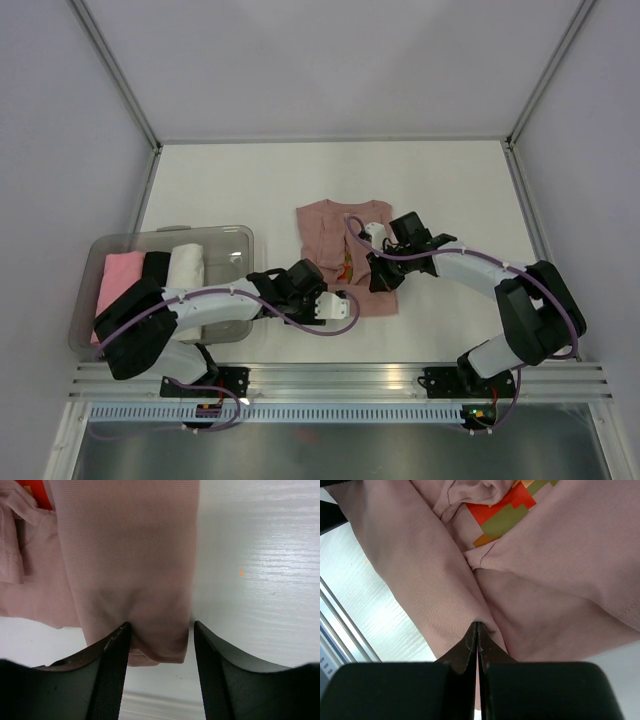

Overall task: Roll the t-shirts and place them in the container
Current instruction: Roll the tshirt

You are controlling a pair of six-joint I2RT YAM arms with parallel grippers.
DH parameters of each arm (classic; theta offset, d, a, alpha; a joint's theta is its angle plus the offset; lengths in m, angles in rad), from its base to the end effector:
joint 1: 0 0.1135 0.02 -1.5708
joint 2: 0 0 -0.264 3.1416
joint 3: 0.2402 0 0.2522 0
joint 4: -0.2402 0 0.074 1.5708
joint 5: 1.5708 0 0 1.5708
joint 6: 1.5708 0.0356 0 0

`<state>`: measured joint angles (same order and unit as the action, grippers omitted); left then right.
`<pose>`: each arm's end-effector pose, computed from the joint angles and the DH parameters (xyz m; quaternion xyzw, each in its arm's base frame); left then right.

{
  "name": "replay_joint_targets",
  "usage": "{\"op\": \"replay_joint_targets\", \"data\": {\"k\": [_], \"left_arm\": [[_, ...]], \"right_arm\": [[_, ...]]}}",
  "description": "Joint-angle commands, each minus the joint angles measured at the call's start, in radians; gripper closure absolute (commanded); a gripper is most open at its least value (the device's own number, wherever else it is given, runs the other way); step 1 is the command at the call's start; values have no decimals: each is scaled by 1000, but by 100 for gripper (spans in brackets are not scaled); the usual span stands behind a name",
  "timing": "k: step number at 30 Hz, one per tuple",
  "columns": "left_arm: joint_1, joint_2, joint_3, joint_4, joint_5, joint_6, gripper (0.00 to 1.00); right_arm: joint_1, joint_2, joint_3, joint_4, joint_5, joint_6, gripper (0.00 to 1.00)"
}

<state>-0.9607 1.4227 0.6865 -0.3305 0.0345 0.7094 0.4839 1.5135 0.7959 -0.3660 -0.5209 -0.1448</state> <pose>0.1455 -0.2103 0.1586 0.7207 0.6466 -0.0478 0.2453 0.2378 0.1450 0.1685 -0.3490 0.8726 0.2857 0.1876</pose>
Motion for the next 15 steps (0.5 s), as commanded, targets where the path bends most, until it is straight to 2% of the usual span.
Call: {"op": "replay_joint_targets", "data": {"k": [1, 4, 5, 7, 8, 9, 11, 15], "left_arm": [[-6, 39, -16, 27, -1, 1, 41], [-6, 62, -8, 28, -10, -13, 54], [-7, 65, -7, 28, -11, -14, 66], [-6, 68, -1, 36, -12, -22, 77], [-4, 67, 5, 36, -13, -25, 90], [-1, 65, 16, 28, -12, -34, 96], [14, 55, 33, 13, 4, -39, 98], [72, 53, 111, -62, 120, -67, 98]], "right_arm": [[-2, -45, 3, 9, -14, -21, 100], [-2, -104, 9, -19, -10, -83, 93], [-4, -151, 8, -25, 10, -104, 83], [-4, -206, -3, -42, 22, -154, 74], [-4, -266, -23, -47, 31, -215, 68], [-1, -294, -38, -60, 36, -251, 65], [5, -374, -93, -80, 59, -357, 61], [67, -493, -175, -145, 188, -498, 55]]}}
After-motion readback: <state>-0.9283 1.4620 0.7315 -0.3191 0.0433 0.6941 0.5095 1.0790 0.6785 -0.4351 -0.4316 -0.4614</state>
